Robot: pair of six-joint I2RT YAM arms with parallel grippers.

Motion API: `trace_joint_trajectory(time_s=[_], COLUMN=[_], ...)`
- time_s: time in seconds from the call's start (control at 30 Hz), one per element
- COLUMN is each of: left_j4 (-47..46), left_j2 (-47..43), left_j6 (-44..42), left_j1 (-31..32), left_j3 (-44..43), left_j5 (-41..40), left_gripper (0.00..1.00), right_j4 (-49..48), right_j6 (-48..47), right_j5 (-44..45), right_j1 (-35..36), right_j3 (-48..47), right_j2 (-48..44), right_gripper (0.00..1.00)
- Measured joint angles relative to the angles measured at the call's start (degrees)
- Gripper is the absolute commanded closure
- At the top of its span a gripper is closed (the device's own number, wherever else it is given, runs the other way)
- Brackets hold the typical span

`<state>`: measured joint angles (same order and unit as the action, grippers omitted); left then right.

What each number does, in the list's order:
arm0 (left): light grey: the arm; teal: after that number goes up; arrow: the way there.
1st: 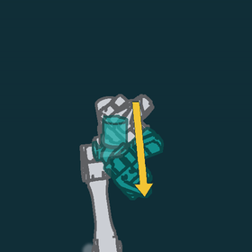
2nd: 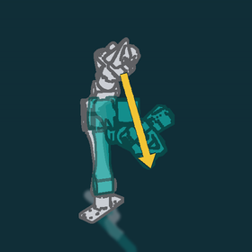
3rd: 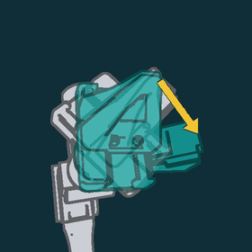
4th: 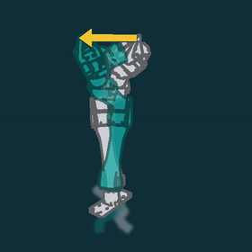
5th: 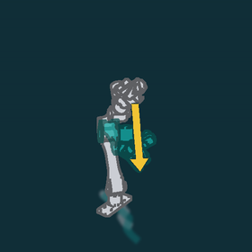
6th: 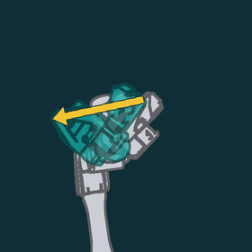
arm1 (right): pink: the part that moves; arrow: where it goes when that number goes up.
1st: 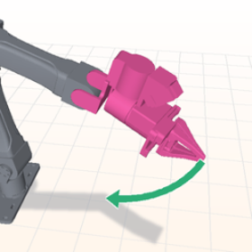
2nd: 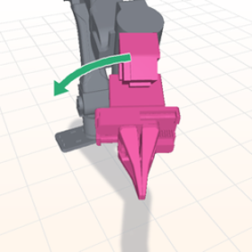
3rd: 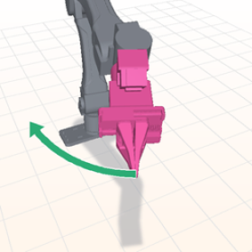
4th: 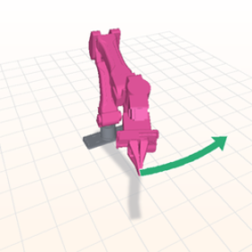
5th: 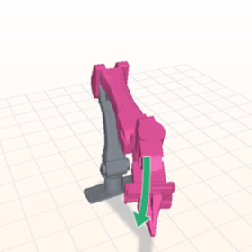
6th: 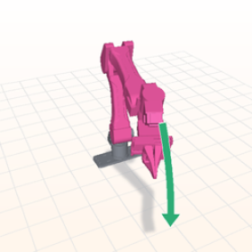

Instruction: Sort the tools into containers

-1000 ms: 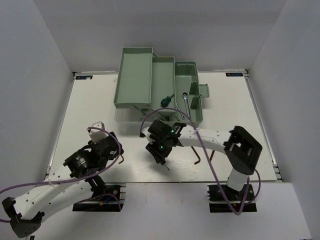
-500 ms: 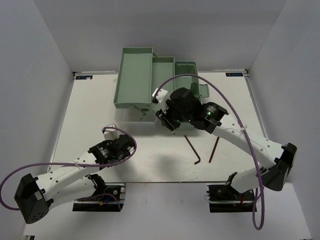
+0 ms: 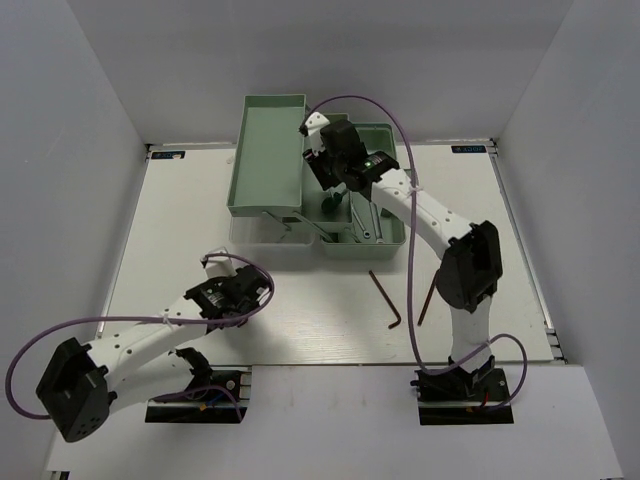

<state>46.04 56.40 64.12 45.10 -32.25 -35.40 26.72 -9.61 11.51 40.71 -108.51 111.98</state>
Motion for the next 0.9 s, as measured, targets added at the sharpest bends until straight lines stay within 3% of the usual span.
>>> trace_joint_trajectory(time_s=[0.07, 0.13, 0.33, 0.67, 0.9], left_j4=[-0.31, -0.68, -4.42, -11.08, -14.38], left_j2=[1.92, 4.09, 9.33, 14.19, 15.37], left_j6=[-0.04, -0.15, -1.40, -4.59, -5.86], left_j1=[-0.72, -1.55, -4.24, -7.48, -8.24], left_j3=[0.00, 0.00, 0.00, 0.79, 1.51], left_j5=[-0.28, -0.37, 0.15, 3.48, 3.63], left_gripper=[0.40, 0.41, 0.54, 0.56, 0.63], right_j4=[0.11, 0.26, -0.44, -3.54, -2.97], right_j6=[0.61, 1.79, 5.51, 9.49, 10.01], right_j5=[-1.03, -2.91, -8.85, -16.83, -20.28], right_j1=[-1.44, -2.97, -6.14, -10.34, -13.73], right_j3=[-0.37, -0.46, 2.56, 26.49, 37.51], right_j2=[2.03, 3.39, -0.04, -27.43, -37.81], right_gripper=[0.37, 0.24, 0.24, 0.24, 0.24])
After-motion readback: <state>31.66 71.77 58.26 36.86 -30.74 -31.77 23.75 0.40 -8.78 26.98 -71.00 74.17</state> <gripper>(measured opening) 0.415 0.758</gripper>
